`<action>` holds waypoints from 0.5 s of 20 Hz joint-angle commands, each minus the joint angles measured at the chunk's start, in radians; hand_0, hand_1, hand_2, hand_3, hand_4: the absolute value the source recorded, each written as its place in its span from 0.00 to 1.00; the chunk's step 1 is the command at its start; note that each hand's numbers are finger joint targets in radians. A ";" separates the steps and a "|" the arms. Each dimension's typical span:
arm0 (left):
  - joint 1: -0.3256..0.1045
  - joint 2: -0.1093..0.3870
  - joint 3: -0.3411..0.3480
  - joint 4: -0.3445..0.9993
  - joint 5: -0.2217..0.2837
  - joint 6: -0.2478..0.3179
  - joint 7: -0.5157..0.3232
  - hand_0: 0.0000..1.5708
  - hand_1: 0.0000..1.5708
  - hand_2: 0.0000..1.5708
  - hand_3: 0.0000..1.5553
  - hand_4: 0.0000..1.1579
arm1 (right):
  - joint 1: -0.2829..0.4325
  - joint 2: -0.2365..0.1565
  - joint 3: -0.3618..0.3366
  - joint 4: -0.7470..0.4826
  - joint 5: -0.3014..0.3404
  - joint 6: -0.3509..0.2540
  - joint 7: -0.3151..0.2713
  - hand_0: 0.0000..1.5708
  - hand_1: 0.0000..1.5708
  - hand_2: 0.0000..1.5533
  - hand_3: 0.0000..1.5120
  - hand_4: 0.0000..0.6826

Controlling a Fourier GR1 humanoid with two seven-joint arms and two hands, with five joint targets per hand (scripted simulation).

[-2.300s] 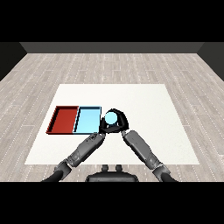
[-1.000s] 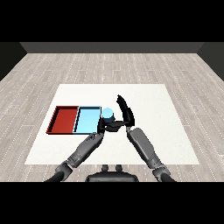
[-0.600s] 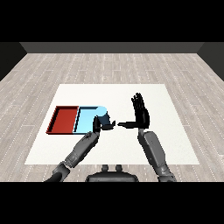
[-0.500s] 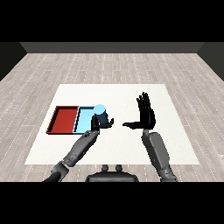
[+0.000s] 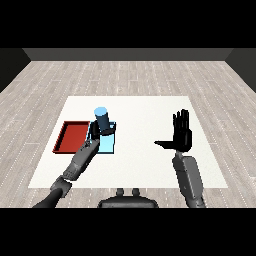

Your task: Pick the blue can and put it in the blue box

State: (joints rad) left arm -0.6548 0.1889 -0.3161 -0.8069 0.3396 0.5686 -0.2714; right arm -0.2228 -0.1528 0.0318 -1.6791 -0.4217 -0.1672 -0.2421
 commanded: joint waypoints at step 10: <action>-0.224 0.031 0.100 0.564 -0.057 -0.057 0.132 1.00 1.00 0.98 0.91 0.86 | -0.044 -0.028 -0.098 0.156 -0.038 0.054 -0.021 0.00 0.00 0.00 0.00 0.00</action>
State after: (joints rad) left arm -0.8068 0.2207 -0.2273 -0.3840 0.3006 0.5140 -0.2089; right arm -0.2466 -0.1582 -0.0251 -1.5775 -0.4306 -0.1475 -0.2609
